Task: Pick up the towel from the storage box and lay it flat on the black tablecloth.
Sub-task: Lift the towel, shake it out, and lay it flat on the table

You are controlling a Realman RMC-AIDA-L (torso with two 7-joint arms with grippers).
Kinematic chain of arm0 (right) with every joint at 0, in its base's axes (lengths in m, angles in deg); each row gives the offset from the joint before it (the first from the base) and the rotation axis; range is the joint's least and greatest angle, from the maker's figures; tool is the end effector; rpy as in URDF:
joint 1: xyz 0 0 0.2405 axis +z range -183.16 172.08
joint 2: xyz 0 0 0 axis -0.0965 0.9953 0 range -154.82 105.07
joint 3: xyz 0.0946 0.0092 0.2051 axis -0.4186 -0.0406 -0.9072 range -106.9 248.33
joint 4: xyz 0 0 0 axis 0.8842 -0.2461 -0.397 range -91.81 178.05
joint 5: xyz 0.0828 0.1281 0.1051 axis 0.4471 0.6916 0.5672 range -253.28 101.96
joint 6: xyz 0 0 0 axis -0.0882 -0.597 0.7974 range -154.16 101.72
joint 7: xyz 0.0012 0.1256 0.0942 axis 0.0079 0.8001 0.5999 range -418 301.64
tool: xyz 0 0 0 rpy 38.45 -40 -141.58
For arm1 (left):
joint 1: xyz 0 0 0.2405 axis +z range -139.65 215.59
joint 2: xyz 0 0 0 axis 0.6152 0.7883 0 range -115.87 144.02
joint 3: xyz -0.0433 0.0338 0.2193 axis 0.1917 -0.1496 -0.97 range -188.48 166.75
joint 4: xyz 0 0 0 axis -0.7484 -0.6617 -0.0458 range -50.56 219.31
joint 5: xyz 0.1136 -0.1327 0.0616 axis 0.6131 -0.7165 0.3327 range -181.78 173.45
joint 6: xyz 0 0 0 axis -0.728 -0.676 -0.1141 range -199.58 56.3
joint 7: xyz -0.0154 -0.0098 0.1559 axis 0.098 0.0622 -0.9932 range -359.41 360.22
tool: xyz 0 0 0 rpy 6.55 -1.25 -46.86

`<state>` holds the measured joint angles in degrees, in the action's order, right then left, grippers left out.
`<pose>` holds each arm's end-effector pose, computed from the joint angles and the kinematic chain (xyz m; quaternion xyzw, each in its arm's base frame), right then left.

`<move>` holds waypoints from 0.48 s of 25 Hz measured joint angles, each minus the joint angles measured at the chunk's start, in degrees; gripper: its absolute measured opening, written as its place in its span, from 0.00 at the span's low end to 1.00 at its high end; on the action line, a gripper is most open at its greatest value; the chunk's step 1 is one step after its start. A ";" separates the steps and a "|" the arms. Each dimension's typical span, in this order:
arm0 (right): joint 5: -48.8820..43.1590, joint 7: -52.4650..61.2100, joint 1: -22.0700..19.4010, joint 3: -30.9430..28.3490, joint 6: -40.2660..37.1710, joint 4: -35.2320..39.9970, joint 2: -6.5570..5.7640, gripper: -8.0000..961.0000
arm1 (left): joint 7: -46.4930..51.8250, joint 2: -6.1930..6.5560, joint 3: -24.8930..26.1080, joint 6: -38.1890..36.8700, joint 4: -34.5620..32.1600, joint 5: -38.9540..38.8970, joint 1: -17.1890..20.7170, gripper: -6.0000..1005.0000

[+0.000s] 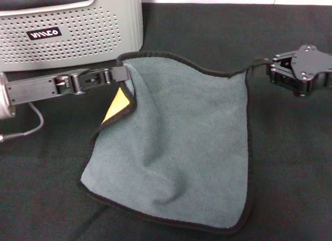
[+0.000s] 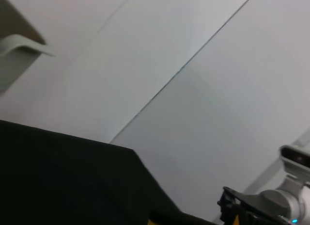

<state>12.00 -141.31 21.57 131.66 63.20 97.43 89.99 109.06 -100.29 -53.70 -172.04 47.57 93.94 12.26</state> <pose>0.1567 0.3112 0.0383 -0.9348 0.1844 0.2913 0.0854 -0.2103 0.2835 0.0466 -0.8305 -0.4151 -0.3710 0.0179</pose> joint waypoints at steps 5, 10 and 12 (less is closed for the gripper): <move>-2.49 -0.01 1.86 -0.04 -3.18 -2.07 -0.08 0.02 | -0.67 -0.57 0.02 4.23 0.46 1.24 -1.03 0.03; -3.73 -0.08 3.43 -0.06 -5.36 -4.65 -0.21 0.02 | -1.53 -1.11 0.05 8.99 2.36 3.01 -2.58 0.03; -4.55 -0.17 3.70 0.05 -6.81 -5.25 -0.12 0.02 | -1.94 -1.55 0.05 11.02 3.12 4.57 -3.38 0.03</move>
<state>7.45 -141.48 25.27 131.71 56.39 92.18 89.87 107.12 -101.83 -53.65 -161.02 50.70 98.51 8.88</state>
